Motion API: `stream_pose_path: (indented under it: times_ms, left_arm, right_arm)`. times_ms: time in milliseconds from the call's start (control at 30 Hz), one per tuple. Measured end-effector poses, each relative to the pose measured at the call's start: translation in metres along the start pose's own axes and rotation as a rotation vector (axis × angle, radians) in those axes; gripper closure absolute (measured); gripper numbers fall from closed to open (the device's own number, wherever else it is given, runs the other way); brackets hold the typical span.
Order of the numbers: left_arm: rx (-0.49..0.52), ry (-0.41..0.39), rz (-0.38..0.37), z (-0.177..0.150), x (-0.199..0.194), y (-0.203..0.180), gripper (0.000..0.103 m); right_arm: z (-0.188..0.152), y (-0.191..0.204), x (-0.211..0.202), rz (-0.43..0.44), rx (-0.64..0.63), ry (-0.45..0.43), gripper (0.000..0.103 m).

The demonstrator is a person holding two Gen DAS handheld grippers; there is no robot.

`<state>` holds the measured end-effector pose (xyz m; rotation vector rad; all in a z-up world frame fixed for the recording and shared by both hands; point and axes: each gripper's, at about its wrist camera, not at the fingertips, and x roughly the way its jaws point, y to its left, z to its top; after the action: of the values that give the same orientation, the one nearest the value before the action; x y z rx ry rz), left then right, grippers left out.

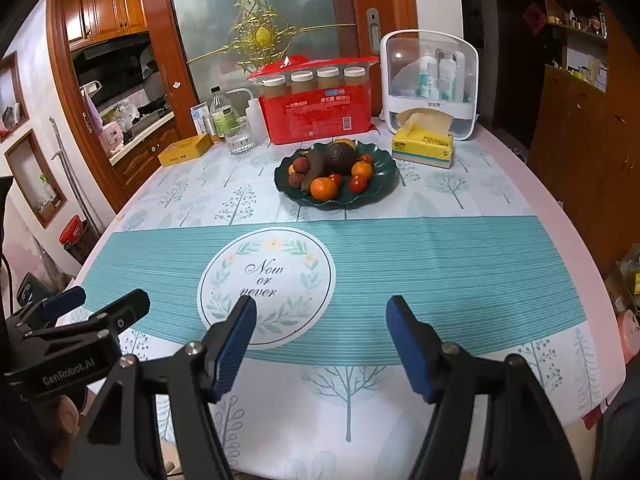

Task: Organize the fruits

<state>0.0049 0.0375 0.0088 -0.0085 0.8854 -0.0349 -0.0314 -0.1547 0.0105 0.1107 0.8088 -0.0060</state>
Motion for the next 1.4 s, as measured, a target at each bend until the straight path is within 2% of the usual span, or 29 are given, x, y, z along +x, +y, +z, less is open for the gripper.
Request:
stream_pose_path:
  times_ms: [1400]
  left_arm:
    - [0.043, -0.009, -0.026, -0.001, 0.000, -0.007, 0.001]
  right_arm:
    - [0.000, 0.010, 0.003, 0.030, -0.019, -0.002, 0.035]
